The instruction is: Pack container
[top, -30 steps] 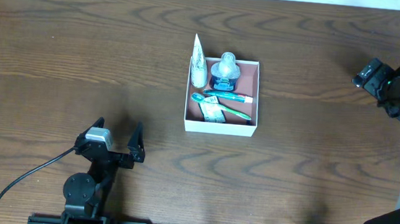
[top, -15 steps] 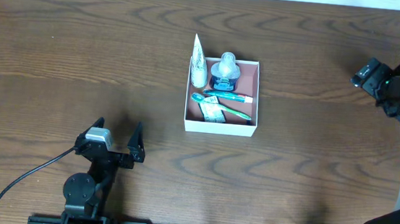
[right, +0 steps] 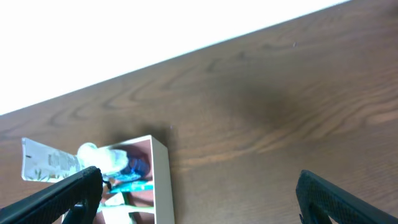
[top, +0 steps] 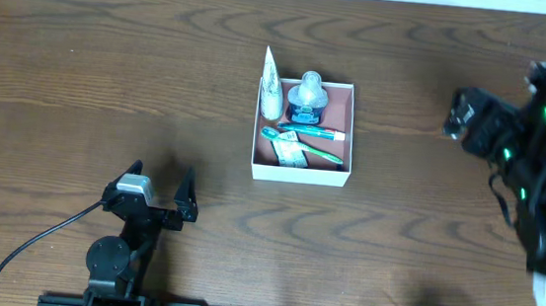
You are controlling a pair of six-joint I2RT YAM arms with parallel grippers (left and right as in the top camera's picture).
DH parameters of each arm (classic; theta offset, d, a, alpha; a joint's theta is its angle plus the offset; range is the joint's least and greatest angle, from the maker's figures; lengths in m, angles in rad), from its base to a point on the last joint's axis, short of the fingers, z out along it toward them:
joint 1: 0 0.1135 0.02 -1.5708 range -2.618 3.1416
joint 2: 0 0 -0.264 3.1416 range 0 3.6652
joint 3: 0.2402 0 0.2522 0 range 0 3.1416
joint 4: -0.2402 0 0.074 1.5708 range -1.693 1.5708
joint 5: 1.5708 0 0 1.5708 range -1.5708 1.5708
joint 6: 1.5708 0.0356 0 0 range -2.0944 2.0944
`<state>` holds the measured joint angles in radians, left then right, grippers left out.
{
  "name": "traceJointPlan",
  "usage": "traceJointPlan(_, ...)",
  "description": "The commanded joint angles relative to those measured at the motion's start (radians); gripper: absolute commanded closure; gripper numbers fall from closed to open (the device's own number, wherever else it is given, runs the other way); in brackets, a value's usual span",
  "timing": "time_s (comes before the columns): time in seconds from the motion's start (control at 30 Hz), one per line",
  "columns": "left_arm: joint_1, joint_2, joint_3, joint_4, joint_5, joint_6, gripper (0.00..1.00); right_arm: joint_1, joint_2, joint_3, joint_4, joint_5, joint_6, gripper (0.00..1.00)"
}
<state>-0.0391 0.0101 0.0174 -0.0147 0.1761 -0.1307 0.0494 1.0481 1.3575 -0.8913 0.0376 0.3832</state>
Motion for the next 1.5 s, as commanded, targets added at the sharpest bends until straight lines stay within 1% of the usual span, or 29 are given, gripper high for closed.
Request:
traceJointPlan(0.0,0.005,-0.006,-0.013,-0.041,0.011,0.002,0.02,-0.024,-0.079,-0.105,0.051,0.019,0.005,0.01)
traceJointPlan(0.1,0.005,-0.006,-0.013,-0.041,0.011,0.002,0.02,-0.047,-0.188,-0.227,0.165,0.019,-0.022,0.01)
traceJointPlan(0.27,0.005,-0.006,-0.013,-0.041,0.011,0.002,0.02,-0.049,-0.372,-0.467,0.368,0.003,-0.139,0.01)
traceJointPlan(0.5,0.005,-0.006,-0.013,-0.041,0.011,0.002,0.02,-0.049,-0.626,-0.812,0.68,-0.188,-0.386,0.01)
traceJointPlan(0.53,0.005,-0.006,-0.013,-0.041,0.011,0.002,0.02,-0.05,-0.662,-0.856,0.72,-0.196,-0.405,0.01)
traceJointPlan(0.73,0.005,-0.006,-0.013,-0.041,0.011,0.002,0.02,-0.05,-0.852,-1.062,0.891,-0.192,-0.407,0.01)
traceJointPlan(0.9,0.005,-0.006,-0.013,-0.041,0.011,0.002,0.02,-0.05,-0.973,-1.166,0.935,-0.197,-0.407,0.01)
traceJointPlan(1.0,0.005,-0.006,-0.013,-0.041,0.011,0.002,0.02,-0.05,-1.007,-1.197,0.951,-0.2,-0.407,0.01)
traceJointPlan(1.23,0.005,-0.006,-0.013,-0.041,0.011,0.002,0.02,-0.049,-1.036,-1.3,1.086,-0.216,-0.407,0.01)
traceJointPlan(1.47,0.005,-0.006,-0.013,-0.041,0.011,0.002,0.02,-0.049,-1.043,-1.353,1.114,-0.233,-0.407,0.01)
